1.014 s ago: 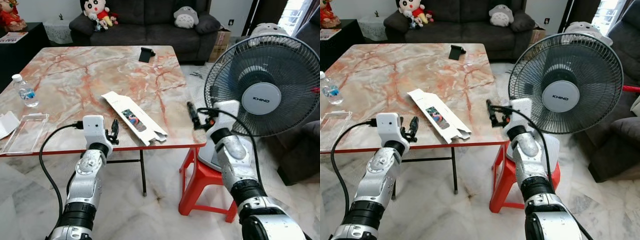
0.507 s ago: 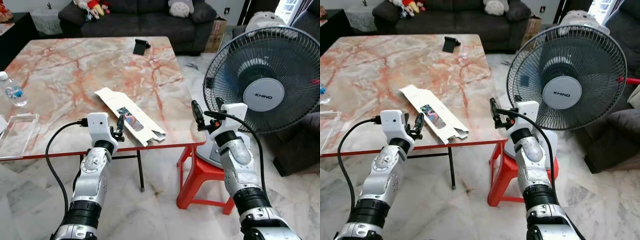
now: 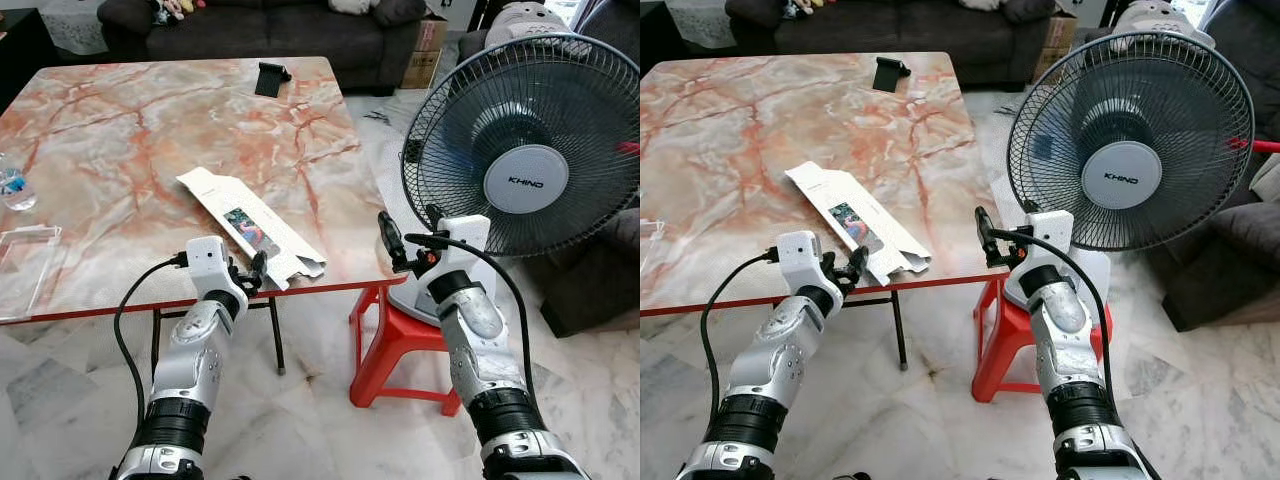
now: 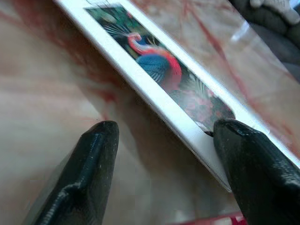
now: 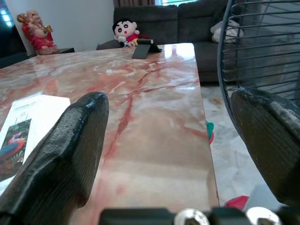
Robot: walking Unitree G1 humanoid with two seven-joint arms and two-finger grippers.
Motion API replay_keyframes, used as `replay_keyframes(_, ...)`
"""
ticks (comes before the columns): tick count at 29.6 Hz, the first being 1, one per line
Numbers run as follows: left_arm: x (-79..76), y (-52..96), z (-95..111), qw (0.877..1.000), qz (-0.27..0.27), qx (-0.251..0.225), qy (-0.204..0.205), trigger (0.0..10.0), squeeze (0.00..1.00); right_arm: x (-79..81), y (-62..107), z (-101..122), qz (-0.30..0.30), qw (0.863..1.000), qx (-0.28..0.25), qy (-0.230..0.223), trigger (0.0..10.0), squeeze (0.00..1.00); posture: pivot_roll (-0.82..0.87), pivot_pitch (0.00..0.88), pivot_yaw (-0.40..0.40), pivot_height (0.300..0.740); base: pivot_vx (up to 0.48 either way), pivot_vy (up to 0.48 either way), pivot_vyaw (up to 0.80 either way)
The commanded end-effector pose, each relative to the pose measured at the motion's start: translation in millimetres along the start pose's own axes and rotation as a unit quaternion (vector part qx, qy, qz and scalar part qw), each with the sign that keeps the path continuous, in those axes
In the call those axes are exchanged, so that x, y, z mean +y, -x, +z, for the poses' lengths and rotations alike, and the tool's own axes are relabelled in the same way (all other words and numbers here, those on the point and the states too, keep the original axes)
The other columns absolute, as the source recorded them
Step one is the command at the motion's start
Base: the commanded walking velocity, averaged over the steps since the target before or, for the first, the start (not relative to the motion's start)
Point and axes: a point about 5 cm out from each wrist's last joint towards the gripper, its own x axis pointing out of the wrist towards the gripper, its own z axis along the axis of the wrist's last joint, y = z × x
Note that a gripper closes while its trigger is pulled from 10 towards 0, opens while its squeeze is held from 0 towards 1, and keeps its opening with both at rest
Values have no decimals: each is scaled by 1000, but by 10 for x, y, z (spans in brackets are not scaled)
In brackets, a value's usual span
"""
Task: Picking trash to rubbish bin
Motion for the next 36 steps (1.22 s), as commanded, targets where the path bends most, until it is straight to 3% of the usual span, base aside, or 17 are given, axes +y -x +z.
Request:
replay_keyframes(1,-77,-49,35,1000,-14,7,21,10000,0,13,5,24,4,1000,-3,-1,10000,0,-23,123,-38,740,0,0,0)
replay_keyframes(9,-154,-150,47,997,-16,37,58,10000,0,16,33,18,9,1000,4,-2,10000,0,-33,132,-37,740,0,0,0)
replay_keyframes(19,-149,-31,309,998,-22,-9,51,10000,0,44,44,-1,15,1000,9,-7,10000,0,-38,141,-31,740,0,0,0)
replay_keyframes(22,-107,16,406,999,-14,-27,29,10000,0,100,28,-21,29,999,14,-10,10000,0,-13,147,-39,740,0,0,0)
replay_keyframes(24,-41,56,514,998,1,-55,-4,10000,0,273,-29,-38,67,997,17,-25,10000,0,-10,142,-39,740,0,0,0)
replay_keyframes(27,-28,40,538,998,11,-62,-16,10000,0,425,-66,-30,100,994,15,-29,10000,0,-12,134,-38,740,0,0,0)
replay_keyframes(29,-78,27,602,996,0,-94,-14,10000,0,578,-107,-24,125,991,11,-36,10000,0,-11,127,-38,740,0,0,0)
replay_keyframes(32,-141,50,633,991,-7,-122,-56,10000,0,695,-149,-21,144,989,8,-42,10000,0,-5,121,-39,740,0,0,0)
replay_keyframes(33,-152,68,622,987,-3,-129,-94,10000,0,741,-175,-11,152,987,6,-47,10000,0,-3,116,-37,740,0,0,0)
replay_keyframes(36,-160,84,599,983,-3,-139,-119,10000,0,787,-205,4,160,986,4,-50,10000,0,3,109,-37,740,0,0,0)
